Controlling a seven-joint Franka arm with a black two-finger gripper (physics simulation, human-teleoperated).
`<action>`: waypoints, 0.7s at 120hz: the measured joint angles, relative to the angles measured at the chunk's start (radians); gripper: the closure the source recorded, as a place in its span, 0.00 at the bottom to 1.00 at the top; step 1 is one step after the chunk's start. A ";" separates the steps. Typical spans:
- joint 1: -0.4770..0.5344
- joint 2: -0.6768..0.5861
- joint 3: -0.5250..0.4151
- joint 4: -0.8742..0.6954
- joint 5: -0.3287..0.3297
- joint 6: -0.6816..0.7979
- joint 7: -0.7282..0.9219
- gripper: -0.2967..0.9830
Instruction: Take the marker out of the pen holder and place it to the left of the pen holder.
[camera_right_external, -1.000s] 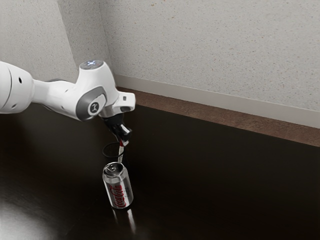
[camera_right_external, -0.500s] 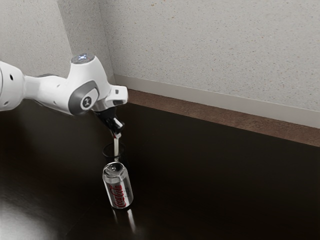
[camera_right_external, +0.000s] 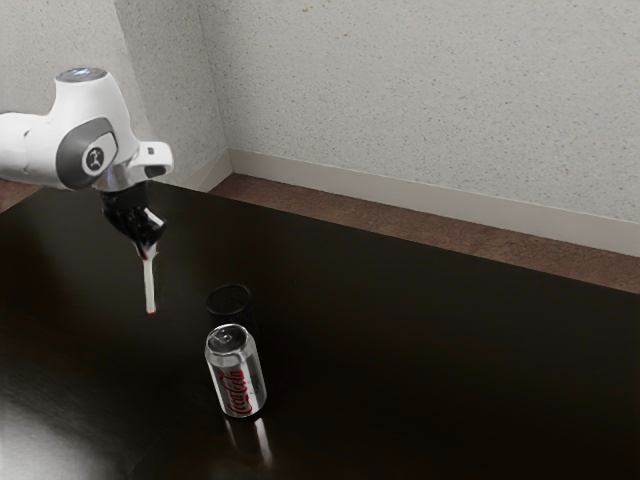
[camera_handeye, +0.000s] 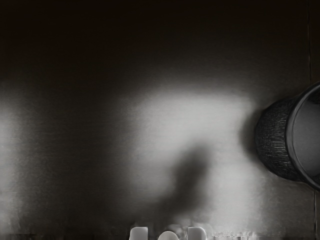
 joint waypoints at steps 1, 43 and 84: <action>0.006 0.012 0.000 0.008 0.000 -0.005 0.000 0.85; -0.016 0.413 0.008 0.363 -0.033 -0.237 -0.002 0.84; -0.022 0.485 0.008 0.435 -0.108 -0.254 0.017 0.63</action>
